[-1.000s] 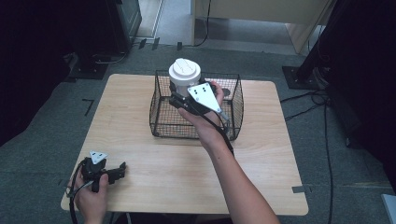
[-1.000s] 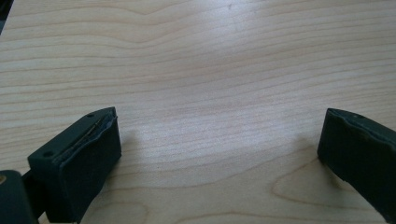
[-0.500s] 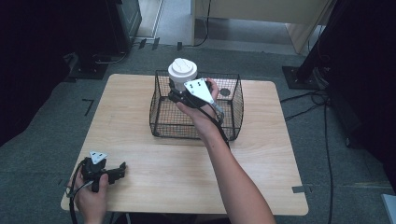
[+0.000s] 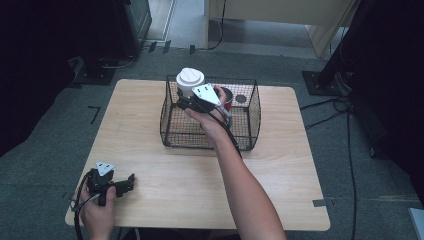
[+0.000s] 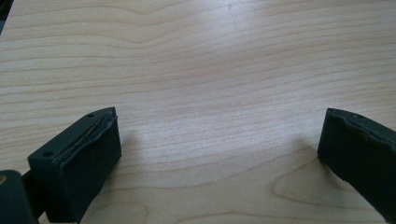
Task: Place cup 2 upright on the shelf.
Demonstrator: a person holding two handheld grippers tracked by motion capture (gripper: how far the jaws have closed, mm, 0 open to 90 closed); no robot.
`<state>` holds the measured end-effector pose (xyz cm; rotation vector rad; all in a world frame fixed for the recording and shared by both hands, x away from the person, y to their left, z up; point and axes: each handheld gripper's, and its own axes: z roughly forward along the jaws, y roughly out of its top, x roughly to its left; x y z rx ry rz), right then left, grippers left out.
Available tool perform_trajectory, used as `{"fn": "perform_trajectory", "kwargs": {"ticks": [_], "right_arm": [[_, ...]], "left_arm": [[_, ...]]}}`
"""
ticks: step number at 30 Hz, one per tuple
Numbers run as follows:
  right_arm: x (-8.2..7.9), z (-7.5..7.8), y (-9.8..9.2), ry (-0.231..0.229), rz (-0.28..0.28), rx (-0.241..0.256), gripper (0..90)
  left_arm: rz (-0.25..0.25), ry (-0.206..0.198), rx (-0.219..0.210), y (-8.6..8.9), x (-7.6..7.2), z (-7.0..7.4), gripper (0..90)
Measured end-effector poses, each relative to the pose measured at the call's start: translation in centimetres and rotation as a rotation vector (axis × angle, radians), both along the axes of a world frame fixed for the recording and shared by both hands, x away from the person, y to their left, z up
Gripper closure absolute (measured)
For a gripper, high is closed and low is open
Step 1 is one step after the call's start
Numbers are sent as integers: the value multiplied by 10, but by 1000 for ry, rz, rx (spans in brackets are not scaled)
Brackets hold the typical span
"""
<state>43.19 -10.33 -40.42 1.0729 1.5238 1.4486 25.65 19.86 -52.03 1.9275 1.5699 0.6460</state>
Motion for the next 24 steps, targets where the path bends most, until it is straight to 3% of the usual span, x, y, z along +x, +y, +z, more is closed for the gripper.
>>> {"fn": "perform_trajectory", "kwargs": {"ticks": [24], "right_arm": [[15, -33, 7, 80, 34, -88, 159]], "left_arm": [[1, 0, -1, 0, 0, 0, 0]]}}
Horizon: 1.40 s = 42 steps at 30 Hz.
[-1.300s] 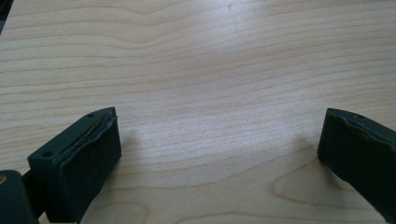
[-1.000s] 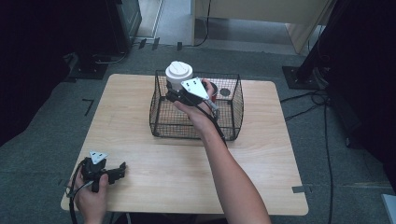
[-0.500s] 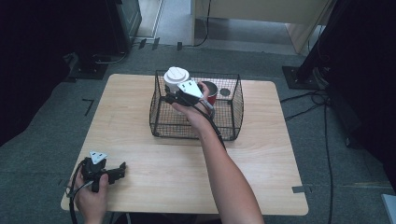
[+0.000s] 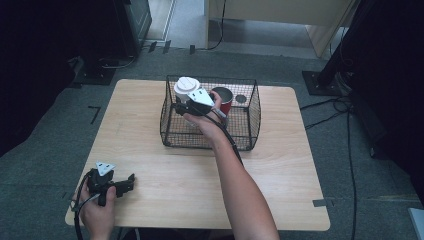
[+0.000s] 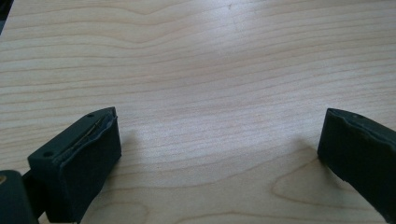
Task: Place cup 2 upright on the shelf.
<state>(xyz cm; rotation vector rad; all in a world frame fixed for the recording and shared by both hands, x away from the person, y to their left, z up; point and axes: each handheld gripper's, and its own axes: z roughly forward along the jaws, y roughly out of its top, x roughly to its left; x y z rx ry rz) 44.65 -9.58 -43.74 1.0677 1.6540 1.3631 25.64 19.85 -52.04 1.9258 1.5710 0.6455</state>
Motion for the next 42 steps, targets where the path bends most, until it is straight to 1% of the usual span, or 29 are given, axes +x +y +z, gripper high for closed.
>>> {"fn": "perform_trajectory", "kwargs": {"ticks": [1, 3, 4, 14, 18, 26, 30, 34, 41, 42], "right_arm": [[0, -3, 0, 7, 4, -15, 159], [0, -4, -1, 11, 6, -18, 159], [0, -6, -2, 14, 8, -29, 159], [0, -7, -6, 22, 11, -22, 159], [-1, -6, -8, 34, 22, -20, 158], [-2, -5, -18, 55, 64, -44, 154], [-2, -5, -22, 56, 71, -40, 145], [-3, -5, -26, 49, 80, -51, 136], [-5, -3, -31, 47, 113, -83, 89], [-6, -2, -31, 44, 116, -87, 69]], "left_arm": [[0, 0, 0, 0, 0, 0, 0], [0, 0, 0, 0, 0, 0, 0], [0, 0, 0, 0, 0, 0, 0], [0, 0, 0, 0, 0, 0, 0], [0, 0, 0, 0, 0, 0, 0], [1, 0, -1, 0, 0, 0, 0], [1, 0, -1, 0, 0, 0, 0], [1, -1, -1, 0, 0, 0, 0], [0, -1, -1, 0, 0, 0, 0], [0, -1, -1, 0, 0, 0, 0]]}}
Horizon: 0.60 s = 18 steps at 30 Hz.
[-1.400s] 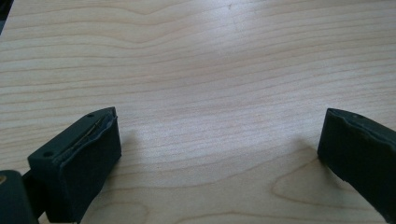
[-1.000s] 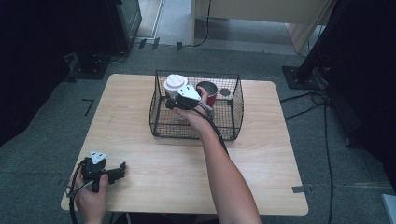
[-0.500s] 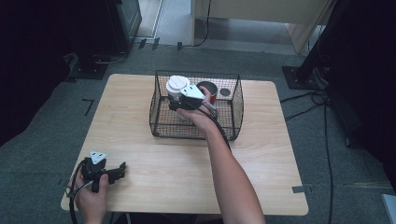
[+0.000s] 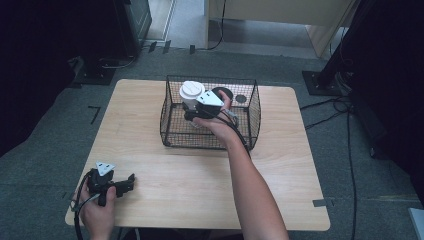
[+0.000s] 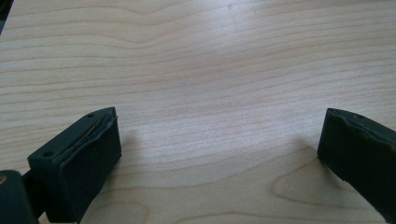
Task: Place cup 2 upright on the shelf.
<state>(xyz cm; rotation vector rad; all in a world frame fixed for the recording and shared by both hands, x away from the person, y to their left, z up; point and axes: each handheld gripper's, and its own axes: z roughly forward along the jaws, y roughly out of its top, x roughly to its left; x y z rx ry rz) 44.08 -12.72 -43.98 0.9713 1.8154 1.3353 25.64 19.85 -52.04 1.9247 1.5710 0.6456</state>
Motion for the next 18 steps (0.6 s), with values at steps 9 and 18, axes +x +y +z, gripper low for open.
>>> {"fn": "perform_trajectory", "kwargs": {"ticks": [9, 18], "right_arm": [[-3, 5, -10, -15, 23, -15, 35], [-9, 12, -17, -42, 53, -22, 35]], "left_arm": [[0, 1, 0, 0, 0, 0, 0], [0, 0, 0, 0, 0, 0, 0]]}}
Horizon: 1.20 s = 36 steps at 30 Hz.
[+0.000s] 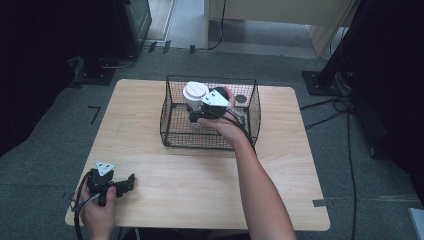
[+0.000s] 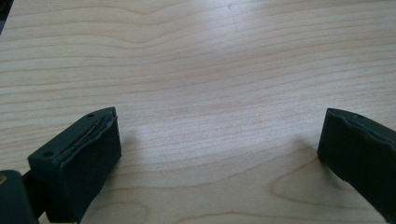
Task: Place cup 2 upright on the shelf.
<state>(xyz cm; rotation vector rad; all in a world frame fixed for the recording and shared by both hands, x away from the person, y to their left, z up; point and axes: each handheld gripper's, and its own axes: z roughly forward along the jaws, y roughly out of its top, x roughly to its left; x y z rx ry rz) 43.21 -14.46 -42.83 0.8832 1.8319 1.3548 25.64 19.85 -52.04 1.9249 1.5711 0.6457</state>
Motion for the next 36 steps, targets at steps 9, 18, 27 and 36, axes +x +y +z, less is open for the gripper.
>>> {"fn": "perform_trajectory", "kwargs": {"ticks": [9, 18, 27, 36], "right_arm": [[-9, 14, -13, -38, -5, 28, 35], [-21, 23, -27, -46, -49, 59, 35], [-35, 28, -41, -65, -67, 73, 35], [-55, 25, -58, -67, -79, 71, 34]], "left_arm": [[0, 1, 0, 0, 0, 0, 0], [-1, 1, 1, 0, 0, 0, 0], [1, -1, -1, 0, 0, 0, 0], [1, -1, -1, 0, 0, 0, 0]]}}
